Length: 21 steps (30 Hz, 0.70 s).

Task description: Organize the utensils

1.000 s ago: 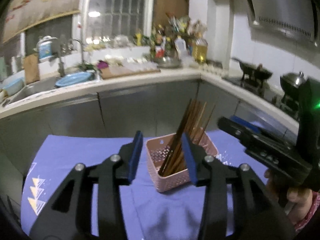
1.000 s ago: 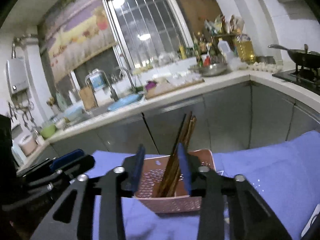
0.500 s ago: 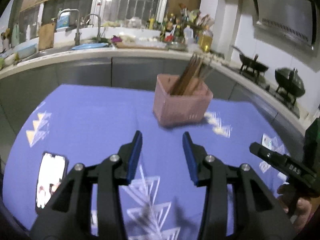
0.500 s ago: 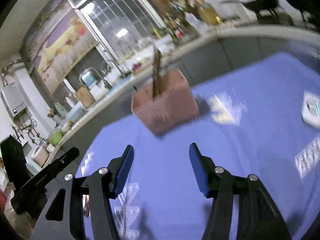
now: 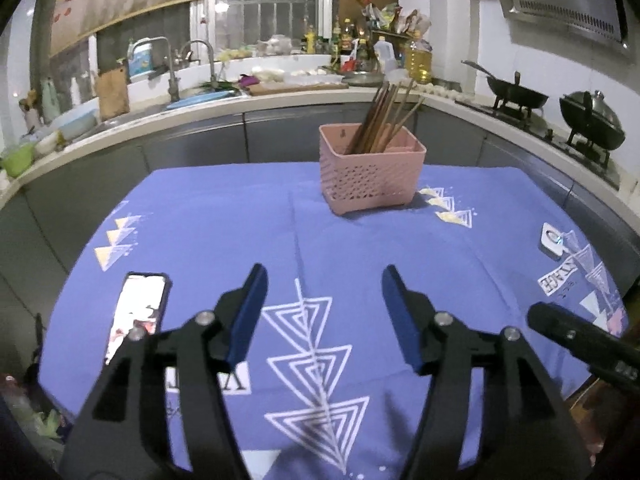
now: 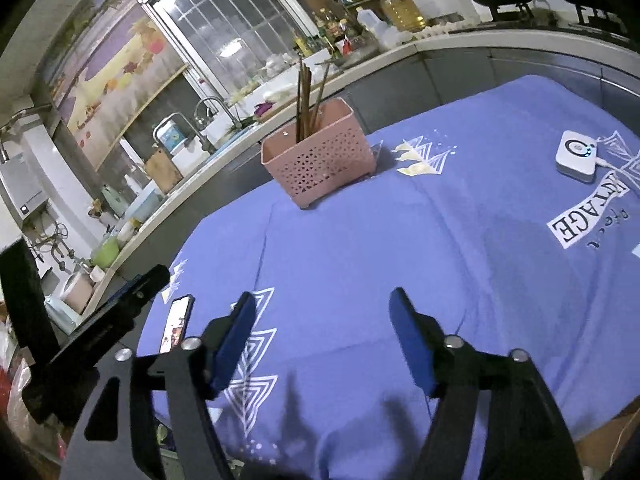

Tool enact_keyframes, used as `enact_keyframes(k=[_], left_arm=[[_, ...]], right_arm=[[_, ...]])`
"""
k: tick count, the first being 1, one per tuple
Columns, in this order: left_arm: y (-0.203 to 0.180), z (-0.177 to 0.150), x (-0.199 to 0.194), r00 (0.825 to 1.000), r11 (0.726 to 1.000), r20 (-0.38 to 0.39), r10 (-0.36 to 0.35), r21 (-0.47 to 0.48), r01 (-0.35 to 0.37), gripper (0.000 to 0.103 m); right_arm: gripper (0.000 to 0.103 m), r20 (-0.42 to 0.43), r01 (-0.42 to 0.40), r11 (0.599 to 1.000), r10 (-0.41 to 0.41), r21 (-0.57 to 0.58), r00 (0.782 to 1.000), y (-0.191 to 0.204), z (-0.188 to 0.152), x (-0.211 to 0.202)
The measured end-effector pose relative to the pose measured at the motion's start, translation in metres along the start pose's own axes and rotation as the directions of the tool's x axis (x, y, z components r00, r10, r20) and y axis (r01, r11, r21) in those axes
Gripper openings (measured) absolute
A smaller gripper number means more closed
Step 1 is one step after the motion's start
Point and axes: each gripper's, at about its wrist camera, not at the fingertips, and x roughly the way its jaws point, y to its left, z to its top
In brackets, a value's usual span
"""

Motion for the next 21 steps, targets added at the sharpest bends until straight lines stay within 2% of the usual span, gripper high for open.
enact_keyframes(k=[2,5,9,16,21], left_arm=[[0.001,-0.001,-0.002,1.0,1.0,-0.004,0.011,-0.008,-0.011,0.07],[0.004,-0.002,-0.004,1.0,0.999,-0.006,0.024,-0.023,-0.025,0.078],[0.003,-0.004,0.001,0.998,0.998,-0.018,0.059,-0.005,-0.059,0.08],[-0.001,-0.01,0.016,0.996,0.996,-0.04,0.084,0.011,-0.083,0.095],[0.0,-0.008,0.025,0.992,0.993,-0.04,0.119,0.003,-0.119,0.097]], right_arm=[[0.085,0.006,0.004,1.0,-0.004,-0.007,1.0,0.003,-0.004,-0.002],[0.085,-0.021,0.009,1.0,-0.009,-0.016,1.0,0.006,-0.007,0.004],[0.086,-0.046,0.02,1.0,-0.02,0.006,0.999,0.003,-0.01,0.013],[0.086,-0.098,0.024,1.0,-0.022,0.014,0.995,-0.003,-0.01,0.034],[0.086,-0.092,0.014,1.0,-0.014,0.007,0.996,-0.007,-0.004,0.04]])
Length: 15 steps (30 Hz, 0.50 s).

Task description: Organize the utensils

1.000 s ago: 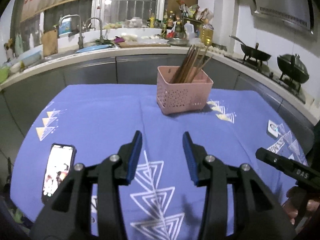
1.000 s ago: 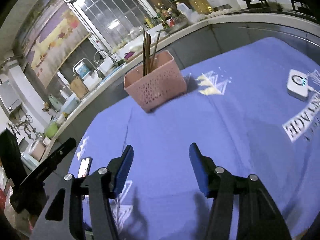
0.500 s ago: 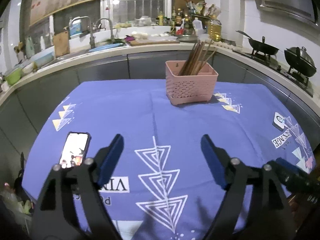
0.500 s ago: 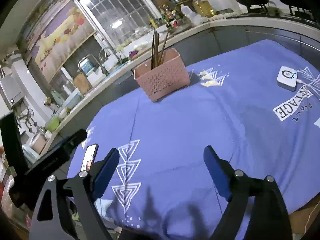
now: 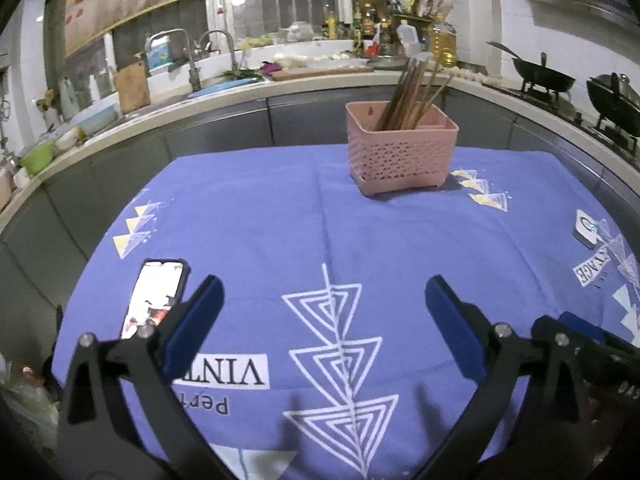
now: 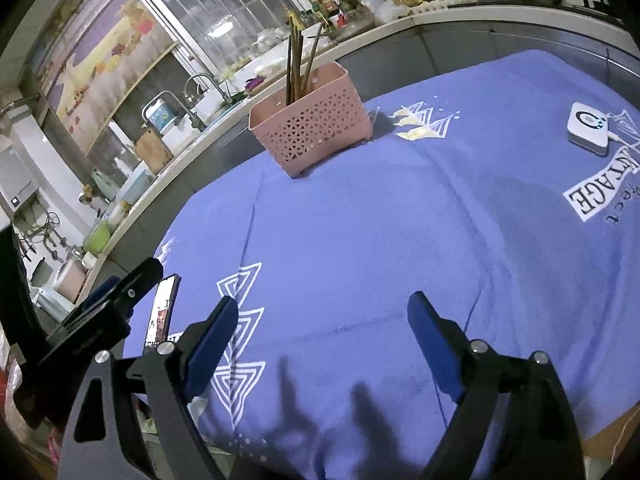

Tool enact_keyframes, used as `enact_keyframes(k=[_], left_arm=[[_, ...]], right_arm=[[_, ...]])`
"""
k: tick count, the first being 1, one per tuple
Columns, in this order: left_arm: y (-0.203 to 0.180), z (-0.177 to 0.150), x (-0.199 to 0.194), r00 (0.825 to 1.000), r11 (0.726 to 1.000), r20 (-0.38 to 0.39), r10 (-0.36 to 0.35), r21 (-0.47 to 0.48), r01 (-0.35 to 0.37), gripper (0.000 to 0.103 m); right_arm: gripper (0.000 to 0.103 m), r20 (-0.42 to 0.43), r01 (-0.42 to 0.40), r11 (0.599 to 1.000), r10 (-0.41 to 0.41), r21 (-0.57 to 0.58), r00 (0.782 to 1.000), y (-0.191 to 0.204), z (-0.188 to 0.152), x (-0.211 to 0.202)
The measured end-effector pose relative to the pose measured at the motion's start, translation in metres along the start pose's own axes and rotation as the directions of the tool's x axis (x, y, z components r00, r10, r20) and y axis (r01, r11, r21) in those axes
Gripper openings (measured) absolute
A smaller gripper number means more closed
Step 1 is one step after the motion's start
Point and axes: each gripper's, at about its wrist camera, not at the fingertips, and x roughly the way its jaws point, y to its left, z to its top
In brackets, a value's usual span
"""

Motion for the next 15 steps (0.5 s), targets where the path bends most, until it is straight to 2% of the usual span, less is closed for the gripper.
enact_keyframes(k=[8,15], left_arm=[[-0.004,0.003,0.009,0.999,0.999,-0.026,0.039,-0.019,-0.04,0.097],[-0.006,-0.006,0.019,0.992,0.998,-0.125,-0.005,-0.055,-0.002,0.097]], right_arm=[[0.086,0.077,0.057,0.997,-0.053,-0.048,0.996,0.001,0.007,-0.005],[0.086,0.039,0.059,0.997,-0.057,-0.044,0.998,-0.001,0.004,0.001]])
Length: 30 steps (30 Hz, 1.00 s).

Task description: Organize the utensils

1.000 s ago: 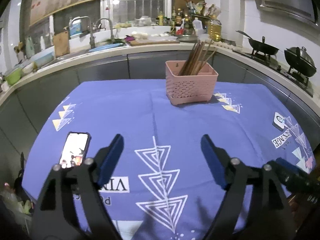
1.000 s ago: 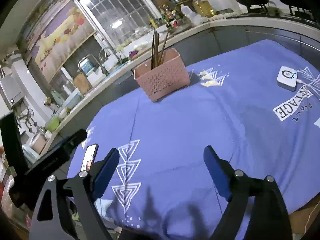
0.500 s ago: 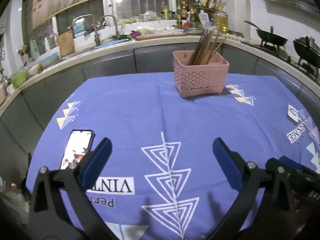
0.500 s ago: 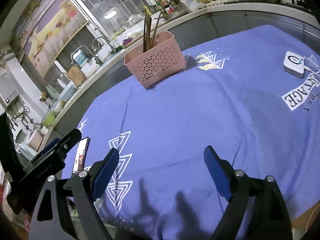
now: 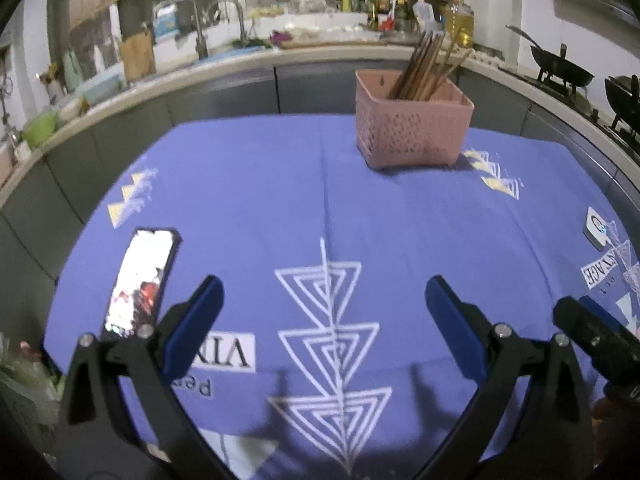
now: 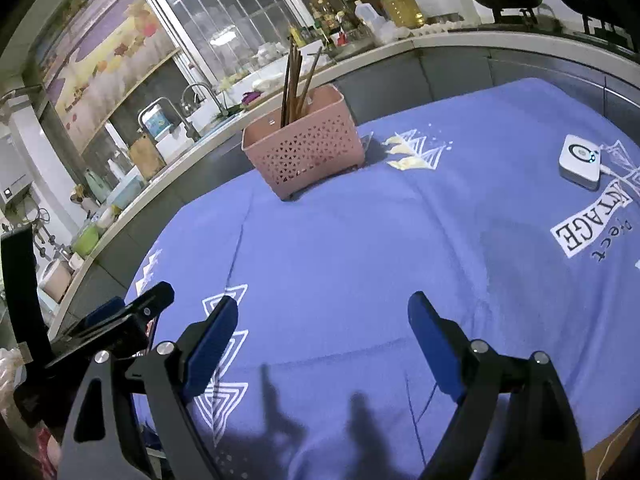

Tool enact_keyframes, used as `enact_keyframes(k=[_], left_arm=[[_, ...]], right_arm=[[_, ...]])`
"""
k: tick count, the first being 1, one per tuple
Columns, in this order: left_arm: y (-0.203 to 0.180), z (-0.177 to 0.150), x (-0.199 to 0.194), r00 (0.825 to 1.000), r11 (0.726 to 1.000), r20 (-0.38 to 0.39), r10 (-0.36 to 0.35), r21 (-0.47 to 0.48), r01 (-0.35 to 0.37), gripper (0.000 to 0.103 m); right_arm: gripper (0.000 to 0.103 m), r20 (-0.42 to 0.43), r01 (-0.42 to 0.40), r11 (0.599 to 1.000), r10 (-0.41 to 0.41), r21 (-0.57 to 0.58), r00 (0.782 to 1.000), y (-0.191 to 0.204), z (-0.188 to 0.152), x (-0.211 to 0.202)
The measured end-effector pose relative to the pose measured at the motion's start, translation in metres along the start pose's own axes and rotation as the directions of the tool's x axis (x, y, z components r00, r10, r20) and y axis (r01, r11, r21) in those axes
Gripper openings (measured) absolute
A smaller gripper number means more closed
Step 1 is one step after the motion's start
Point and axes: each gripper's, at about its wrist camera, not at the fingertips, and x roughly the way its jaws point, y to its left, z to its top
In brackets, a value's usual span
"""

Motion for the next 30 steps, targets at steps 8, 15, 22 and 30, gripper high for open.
enact_keyframes(k=[8,15,22,30], left_arm=[[-0.002,-0.013,0.004,0.997,1.0,-0.075,-0.024,0.0,0.024,0.097],[-0.003,-0.019,-0.005,0.998,1.0,-0.061,-0.016,0.004,0.016,0.097],[-0.002,-0.02,-0.009,0.999,1.0,-0.049,-0.009,0.003,0.009,0.097],[-0.006,-0.026,-0.014,0.998,1.0,-0.056,-0.008,0.016,0.009,0.097]], right_arm=[[0.086,-0.062,0.012,1.0,-0.013,-0.013,0.998,0.001,-0.013,0.007],[0.089,-0.024,0.04,0.999,-0.039,0.026,0.999,-0.005,-0.02,-0.005],[0.093,0.004,0.004,1.0,-0.005,0.026,1.0,-0.002,-0.026,-0.012],[0.094,0.001,-0.025,1.0,0.025,-0.003,1.0,0.007,-0.028,-0.013]])
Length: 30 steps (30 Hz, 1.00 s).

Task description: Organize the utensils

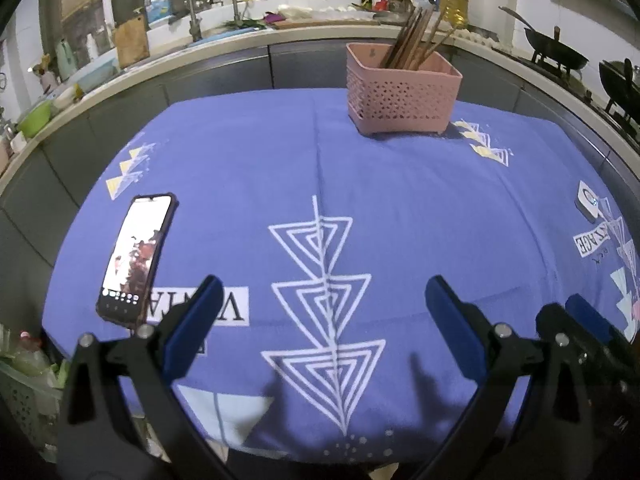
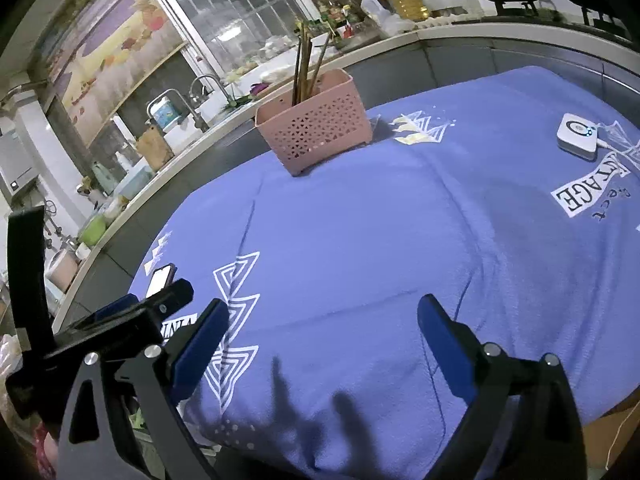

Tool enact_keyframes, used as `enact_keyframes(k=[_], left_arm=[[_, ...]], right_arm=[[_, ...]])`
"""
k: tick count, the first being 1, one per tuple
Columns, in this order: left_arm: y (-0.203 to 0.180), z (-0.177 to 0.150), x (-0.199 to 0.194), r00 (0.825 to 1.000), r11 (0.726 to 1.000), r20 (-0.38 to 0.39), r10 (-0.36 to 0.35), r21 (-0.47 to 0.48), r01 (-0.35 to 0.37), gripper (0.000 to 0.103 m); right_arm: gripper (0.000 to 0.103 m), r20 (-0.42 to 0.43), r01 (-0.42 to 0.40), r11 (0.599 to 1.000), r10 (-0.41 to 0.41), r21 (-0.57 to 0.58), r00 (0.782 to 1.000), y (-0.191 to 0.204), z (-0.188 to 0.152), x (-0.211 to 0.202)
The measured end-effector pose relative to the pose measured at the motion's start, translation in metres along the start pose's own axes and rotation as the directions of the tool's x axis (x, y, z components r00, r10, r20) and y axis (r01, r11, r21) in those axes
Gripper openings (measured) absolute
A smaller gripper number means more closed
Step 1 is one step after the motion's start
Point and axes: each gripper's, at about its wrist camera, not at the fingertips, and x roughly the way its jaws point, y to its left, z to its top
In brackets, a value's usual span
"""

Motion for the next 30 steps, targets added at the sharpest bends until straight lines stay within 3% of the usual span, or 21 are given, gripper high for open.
enact_keyframes(k=[11,20,25,30], left_arm=[[-0.007,-0.007,-0.008,1.0,0.999,0.0,-0.031,0.023,0.031,0.097],[-0.006,-0.017,-0.003,0.994,0.997,-0.088,-0.061,0.047,0.066,0.097],[-0.02,-0.024,0.0,0.988,0.987,-0.146,-0.055,0.14,0.076,0.097],[-0.007,-0.014,-0.004,0.994,0.993,-0.096,-0.056,0.095,0.065,0.097]], right_arm=[[0.097,-0.008,-0.046,0.998,0.046,-0.032,0.999,0.01,-0.002,-0.001],[0.097,-0.004,-0.055,0.998,0.055,-0.043,0.998,0.015,-0.003,-0.002],[0.098,0.028,-0.026,0.998,0.027,-0.05,0.999,0.014,-0.001,-0.006],[0.098,0.094,0.061,0.998,-0.06,-0.011,0.994,0.002,0.008,-0.015]])
